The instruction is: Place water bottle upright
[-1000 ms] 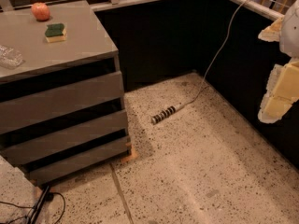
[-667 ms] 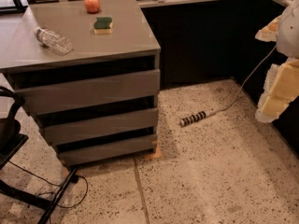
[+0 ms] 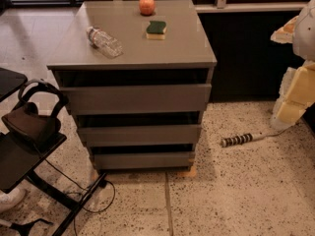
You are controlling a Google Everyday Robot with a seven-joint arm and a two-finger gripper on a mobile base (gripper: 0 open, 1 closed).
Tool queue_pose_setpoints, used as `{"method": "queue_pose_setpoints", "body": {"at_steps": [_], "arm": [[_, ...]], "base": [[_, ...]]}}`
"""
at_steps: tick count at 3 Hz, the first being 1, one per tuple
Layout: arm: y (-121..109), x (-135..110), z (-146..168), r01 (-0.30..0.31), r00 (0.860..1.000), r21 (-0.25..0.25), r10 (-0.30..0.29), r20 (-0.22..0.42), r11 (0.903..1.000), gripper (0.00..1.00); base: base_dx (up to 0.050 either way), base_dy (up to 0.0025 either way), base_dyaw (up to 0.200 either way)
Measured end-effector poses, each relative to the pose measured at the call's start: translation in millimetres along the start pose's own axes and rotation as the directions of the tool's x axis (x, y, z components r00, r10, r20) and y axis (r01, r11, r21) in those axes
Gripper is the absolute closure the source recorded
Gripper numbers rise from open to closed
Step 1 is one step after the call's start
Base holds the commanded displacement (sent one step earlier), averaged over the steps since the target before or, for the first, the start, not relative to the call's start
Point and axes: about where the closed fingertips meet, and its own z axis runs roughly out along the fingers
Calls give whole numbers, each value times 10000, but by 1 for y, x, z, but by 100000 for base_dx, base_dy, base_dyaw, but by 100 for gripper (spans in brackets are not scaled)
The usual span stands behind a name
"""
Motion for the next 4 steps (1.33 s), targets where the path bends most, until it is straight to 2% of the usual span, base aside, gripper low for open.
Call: {"method": "queue_pose_setpoints", "body": {"at_steps": [3,4], "arm": [[0,0,0,0,10000,0,0,0,10000,0],[0,0,0,0,10000,0,0,0,10000,0]], "base": [[4950,0,0],[1,-3,19833]]}}
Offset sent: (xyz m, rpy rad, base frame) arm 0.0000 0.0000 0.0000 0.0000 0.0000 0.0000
